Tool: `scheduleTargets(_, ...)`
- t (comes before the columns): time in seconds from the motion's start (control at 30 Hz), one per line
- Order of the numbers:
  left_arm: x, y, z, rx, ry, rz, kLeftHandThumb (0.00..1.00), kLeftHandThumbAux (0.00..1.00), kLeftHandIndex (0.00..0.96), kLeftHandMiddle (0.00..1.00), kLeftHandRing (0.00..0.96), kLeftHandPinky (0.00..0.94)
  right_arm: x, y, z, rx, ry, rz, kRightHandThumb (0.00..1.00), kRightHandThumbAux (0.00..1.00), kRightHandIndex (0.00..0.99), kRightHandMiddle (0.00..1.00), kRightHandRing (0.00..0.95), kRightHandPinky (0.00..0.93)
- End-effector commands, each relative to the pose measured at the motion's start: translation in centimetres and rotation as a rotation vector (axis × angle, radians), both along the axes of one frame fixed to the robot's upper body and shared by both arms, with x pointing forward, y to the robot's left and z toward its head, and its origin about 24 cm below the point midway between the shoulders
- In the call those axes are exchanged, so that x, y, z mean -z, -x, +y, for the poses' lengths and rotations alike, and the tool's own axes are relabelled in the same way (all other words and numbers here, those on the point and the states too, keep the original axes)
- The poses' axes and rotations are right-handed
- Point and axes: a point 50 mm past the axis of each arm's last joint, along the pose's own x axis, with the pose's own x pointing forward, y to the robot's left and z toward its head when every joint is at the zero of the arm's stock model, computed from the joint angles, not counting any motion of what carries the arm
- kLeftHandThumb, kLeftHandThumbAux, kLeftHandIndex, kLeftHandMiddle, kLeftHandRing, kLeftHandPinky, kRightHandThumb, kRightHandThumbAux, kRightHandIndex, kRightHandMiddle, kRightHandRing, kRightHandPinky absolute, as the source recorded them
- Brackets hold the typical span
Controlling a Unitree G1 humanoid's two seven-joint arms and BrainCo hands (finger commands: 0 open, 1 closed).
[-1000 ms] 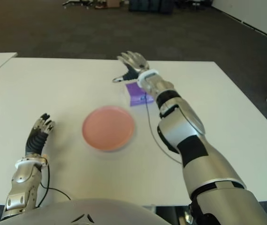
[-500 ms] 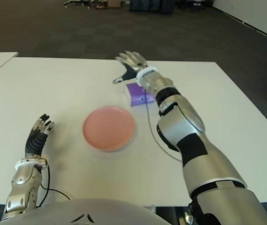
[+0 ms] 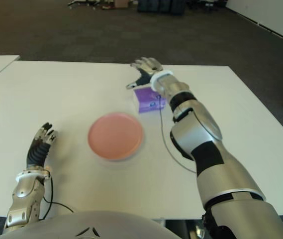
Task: Put the tissue paper into the plate.
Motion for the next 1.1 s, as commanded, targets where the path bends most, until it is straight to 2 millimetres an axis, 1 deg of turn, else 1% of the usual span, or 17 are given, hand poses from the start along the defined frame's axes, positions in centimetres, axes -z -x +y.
scheduleTargets(0.03,0.1,-0.1,0.1,-0.001,-0.001,-0.007,0.029,0.523,0.0,0.0,0.0,0.004,0.2,-0.1,-1.2,0.053,0.042,-0.007,0.342,0.237,0.0,0.0,0.0,0.0)
scheduleTargets(0.27,0.1,-0.1,0.2,-0.004,0.009,-0.01,0.03,0.524,0.0,0.0,0.0,0.018,0.7,-0.1,-2.5,0.112,0.067,0.002,0.368,0.235,0.0,0.0,0.0,0.0)
scheduleTargets(0.37,0.1,-0.1,0.3,0.001,0.017,-0.016,0.032,0.524,0.0,0.0,0.0,0.015,1.0,0.0,-3.4,0.14,0.067,0.014,0.375,0.234,0.0,0.0,0.0,0.0)
scheduleTargets(0.93,0.2,0.0,0.7,0.004,0.011,0.001,0.021,0.532,0.0,0.0,0.0,0.005,1.8,0.3,-4.7,0.193,0.058,0.054,0.39,0.219,0.0,0.0,0.0,0.0)
scheduleTargets(1.1,0.2,0.0,0.7,0.0,0.003,0.004,0.013,0.53,0.0,0.0,0.0,0.008,2.6,0.5,-4.9,0.2,0.072,0.081,0.393,0.219,0.0,0.0,0.0,0.0)
